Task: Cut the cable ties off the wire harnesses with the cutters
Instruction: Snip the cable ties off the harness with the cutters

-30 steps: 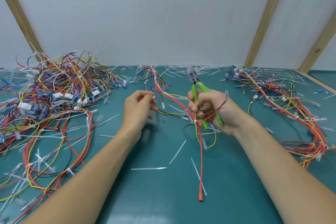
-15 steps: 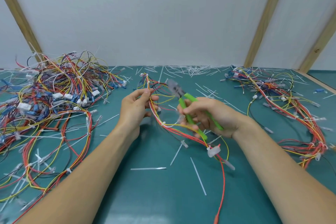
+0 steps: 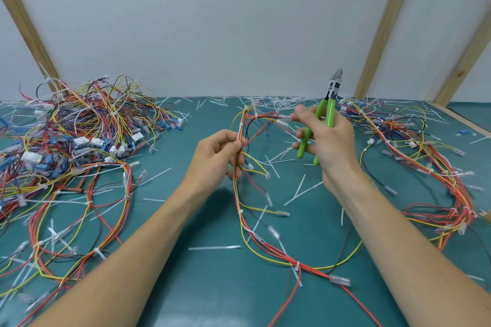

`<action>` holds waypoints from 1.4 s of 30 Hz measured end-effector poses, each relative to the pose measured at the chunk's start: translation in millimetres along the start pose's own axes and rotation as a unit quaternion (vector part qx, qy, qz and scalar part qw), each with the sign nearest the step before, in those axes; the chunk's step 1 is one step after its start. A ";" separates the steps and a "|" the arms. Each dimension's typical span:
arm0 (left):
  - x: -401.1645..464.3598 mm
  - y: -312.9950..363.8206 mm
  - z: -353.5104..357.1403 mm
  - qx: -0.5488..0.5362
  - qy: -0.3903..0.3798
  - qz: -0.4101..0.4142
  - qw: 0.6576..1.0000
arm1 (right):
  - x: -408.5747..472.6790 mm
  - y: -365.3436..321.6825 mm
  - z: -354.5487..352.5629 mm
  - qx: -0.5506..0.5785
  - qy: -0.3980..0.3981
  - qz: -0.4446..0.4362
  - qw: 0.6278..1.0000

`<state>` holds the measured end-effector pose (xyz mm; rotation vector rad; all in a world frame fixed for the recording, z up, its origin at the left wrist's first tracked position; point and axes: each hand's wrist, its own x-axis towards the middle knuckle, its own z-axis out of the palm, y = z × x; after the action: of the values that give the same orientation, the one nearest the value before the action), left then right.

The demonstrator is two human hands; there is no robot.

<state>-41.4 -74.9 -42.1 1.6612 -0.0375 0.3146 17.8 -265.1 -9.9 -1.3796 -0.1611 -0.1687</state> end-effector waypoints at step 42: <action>3.1 -13.0 1.6 0.002 0.129 -0.015 0.991 | -10.7 24.4 -2.0 -0.547 -0.135 -0.132 0.815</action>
<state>-35.4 -74.4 -54.1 1.6114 0.1825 0.5052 12.6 -262.4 -36.0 -2.5431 -0.5566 -0.3225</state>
